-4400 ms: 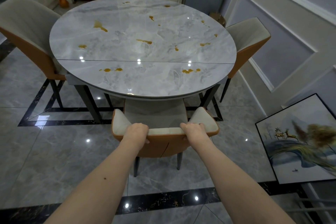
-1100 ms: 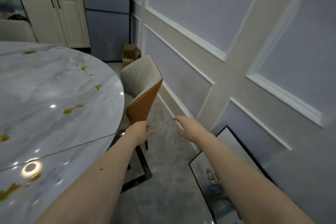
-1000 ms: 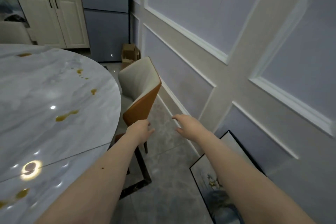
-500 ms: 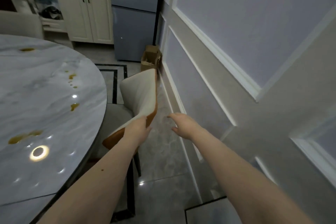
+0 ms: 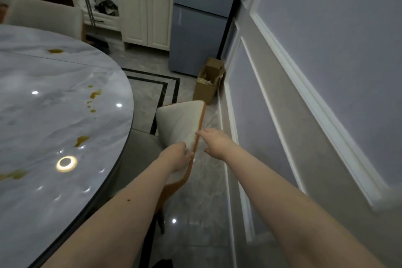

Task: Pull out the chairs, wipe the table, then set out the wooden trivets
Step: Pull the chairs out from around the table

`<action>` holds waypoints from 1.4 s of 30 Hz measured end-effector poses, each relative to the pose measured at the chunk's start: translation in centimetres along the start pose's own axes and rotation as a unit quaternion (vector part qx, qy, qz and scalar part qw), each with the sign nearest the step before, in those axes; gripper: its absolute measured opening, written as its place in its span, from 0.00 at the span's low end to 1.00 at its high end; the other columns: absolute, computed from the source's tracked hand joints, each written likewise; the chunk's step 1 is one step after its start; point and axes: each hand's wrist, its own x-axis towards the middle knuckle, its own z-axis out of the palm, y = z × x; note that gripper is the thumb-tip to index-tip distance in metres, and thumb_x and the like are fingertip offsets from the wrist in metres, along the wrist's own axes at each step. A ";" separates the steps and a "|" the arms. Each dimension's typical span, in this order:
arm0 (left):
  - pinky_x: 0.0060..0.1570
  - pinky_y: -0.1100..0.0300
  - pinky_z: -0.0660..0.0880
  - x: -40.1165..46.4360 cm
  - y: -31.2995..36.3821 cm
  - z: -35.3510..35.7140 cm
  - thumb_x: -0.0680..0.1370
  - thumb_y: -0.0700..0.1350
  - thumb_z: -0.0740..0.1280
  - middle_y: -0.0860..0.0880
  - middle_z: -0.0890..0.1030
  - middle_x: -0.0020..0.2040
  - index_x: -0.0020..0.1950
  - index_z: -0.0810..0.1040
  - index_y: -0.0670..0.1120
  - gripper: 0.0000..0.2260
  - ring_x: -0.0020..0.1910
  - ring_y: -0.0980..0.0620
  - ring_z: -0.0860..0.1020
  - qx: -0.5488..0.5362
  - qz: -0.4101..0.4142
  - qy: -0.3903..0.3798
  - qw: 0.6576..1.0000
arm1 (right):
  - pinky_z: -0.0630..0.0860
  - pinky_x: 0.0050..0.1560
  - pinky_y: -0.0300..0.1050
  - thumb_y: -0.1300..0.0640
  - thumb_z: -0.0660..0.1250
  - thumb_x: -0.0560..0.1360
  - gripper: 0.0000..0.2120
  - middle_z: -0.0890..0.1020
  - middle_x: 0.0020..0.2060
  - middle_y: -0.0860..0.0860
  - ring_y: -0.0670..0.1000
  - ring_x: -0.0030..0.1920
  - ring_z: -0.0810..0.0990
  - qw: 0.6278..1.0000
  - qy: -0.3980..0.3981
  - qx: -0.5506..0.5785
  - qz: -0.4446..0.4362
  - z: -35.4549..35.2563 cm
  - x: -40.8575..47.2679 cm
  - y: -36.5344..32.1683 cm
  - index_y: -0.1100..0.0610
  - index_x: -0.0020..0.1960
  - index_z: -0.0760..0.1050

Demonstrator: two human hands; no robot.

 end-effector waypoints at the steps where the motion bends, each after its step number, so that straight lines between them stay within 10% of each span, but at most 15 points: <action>1: 0.63 0.52 0.69 0.8 0.2 -0.1 0.81 0.54 0.58 0.42 0.73 0.67 0.70 0.66 0.42 0.23 0.65 0.44 0.72 -0.005 -0.007 -0.014 1.000 | 0.63 0.71 0.50 0.61 0.66 0.76 0.30 0.66 0.72 0.54 0.55 0.71 0.65 1.000 -0.007 -0.012 -0.008 -0.2 1.0 0.3 0.54 0.74 0.60; 19: 0.52 0.57 0.70 8.2 1.1 -0.5 0.76 0.65 0.57 0.45 0.76 0.62 0.67 0.72 0.44 0.30 0.58 0.47 0.75 -0.111 -0.173 -0.082 0.975 | 0.70 0.64 0.51 0.54 0.75 0.69 0.34 0.72 0.66 0.53 0.56 0.64 0.71 0.903 -0.246 -0.244 -0.256 -1.4 16.4 3.0 0.50 0.72 0.65; 31: 0.57 0.56 0.70 6.8 1.4 1.0 0.68 0.72 0.64 0.48 0.73 0.65 0.71 0.65 0.47 0.40 0.60 0.48 0.74 -0.153 -0.212 -0.075 0.962 | 0.71 0.64 0.53 0.56 0.75 0.68 0.36 0.74 0.64 0.50 0.54 0.63 0.73 0.850 -0.260 -0.283 -0.360 0.4 17.9 2.7 0.49 0.72 0.65; 42: 0.52 0.57 0.73 9.0 4.8 1.6 0.76 0.49 0.65 0.43 0.76 0.62 0.64 0.72 0.42 0.19 0.59 0.44 0.76 -0.030 -0.308 -0.050 0.950 | 0.71 0.62 0.52 0.51 0.70 0.73 0.27 0.75 0.62 0.54 0.56 0.60 0.75 0.757 -0.152 -0.290 -0.566 2.0 19.8 5.4 0.55 0.68 0.66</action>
